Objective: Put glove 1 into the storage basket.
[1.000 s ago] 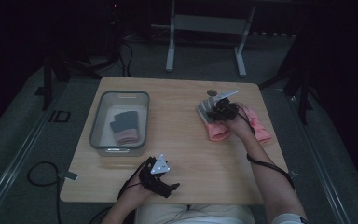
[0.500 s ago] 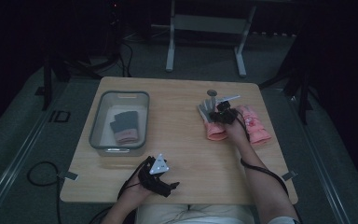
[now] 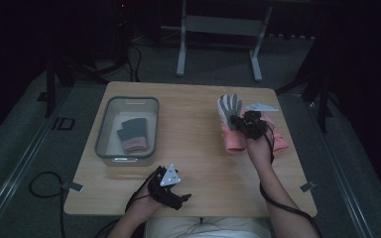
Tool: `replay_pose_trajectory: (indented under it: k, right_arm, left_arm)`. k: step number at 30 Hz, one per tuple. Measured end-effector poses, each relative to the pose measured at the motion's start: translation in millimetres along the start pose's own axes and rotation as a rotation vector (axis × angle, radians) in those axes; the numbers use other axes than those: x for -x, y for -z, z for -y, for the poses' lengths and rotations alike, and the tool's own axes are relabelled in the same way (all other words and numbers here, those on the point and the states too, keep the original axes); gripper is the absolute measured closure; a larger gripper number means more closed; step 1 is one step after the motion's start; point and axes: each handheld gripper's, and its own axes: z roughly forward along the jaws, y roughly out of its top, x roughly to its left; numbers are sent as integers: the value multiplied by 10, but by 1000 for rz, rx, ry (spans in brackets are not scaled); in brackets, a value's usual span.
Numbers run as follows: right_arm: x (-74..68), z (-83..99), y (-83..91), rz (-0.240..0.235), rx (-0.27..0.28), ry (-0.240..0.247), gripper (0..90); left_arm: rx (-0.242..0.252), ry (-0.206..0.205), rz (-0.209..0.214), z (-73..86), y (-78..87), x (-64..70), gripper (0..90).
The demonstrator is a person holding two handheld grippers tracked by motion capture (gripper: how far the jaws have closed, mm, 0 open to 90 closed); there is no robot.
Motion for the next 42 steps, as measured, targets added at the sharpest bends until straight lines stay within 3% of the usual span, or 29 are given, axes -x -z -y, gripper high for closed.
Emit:
replay_pose_trajectory:
  k: [4,5,9,14,24,34,39,42]
  right_arm:
    - [-158,99,207,44,4,-39,891]
    - [-188,141,242,43,2,-73,891]
    - [-356,346,264,59,-11,-128,892]
    - [-507,556,22,67,-80,-142,891]
    - [-676,718,-516,41,-169,-206,889]
    - [-709,772,-654,31,-194,-160,883]
    - [-732,766,-676,-18,-204,-114,872]
    - [-723,735,-659,-32,-212,-135,815]
  left_arm:
    - [-2,-12,-1,0,0,8,48]
    - [-3,-14,0,-2,1,8,48]
    - [-2,-14,-2,1,-3,16,49]
    - [-14,-54,-7,4,-12,40,48]
    - [-10,-58,3,13,-25,38,48]
    - [-8,-61,6,15,-31,35,48]
    - [-8,-61,7,15,-29,38,48]
    - [-9,-59,9,17,-30,36,49]
